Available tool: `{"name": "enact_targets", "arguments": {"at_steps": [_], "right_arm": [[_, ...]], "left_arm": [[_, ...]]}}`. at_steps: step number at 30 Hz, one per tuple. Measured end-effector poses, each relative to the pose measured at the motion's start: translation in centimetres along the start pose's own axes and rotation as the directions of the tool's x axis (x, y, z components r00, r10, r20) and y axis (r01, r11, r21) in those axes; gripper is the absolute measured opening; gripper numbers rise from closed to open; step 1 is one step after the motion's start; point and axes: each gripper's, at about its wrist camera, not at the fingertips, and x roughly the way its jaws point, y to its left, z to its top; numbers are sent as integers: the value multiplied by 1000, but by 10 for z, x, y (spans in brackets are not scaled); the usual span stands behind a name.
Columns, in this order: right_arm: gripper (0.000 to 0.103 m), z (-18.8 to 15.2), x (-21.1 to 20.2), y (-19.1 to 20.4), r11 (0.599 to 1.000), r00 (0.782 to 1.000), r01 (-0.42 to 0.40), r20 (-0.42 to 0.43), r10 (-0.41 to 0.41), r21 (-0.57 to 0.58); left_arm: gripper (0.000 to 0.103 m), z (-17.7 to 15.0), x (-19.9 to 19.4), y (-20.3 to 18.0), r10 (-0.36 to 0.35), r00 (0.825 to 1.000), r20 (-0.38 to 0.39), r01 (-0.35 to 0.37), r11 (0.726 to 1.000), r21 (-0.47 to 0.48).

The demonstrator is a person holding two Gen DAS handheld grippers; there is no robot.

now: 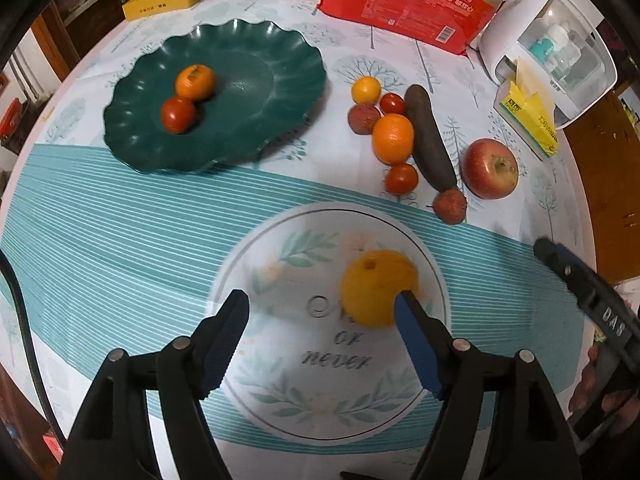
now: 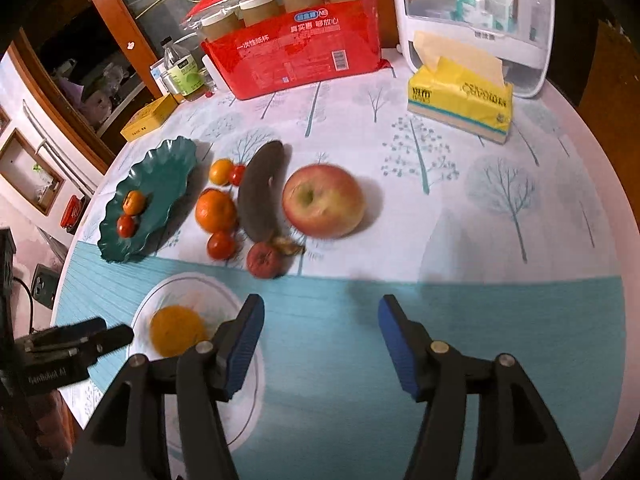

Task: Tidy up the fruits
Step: 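Move left tool toward the yellow orange while right tool moves toward the red apple, then grasp the yellow orange with left tool while right tool grasps the red apple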

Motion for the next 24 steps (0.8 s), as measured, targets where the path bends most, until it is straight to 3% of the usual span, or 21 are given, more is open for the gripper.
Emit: {"name": "enact_targets", "arguments": {"at_steps": [14,24], "right_arm": [[70,56,43,-16,991,990,-130,47,130,-18],[73,61,78,-23,982,982,-187,22,187,14]], "left_arm": [[75,8,32,-27,0,999,-50,-1,1000,-29],[75,16,55,-37,1,994,-110,-6,999,-44]]}}
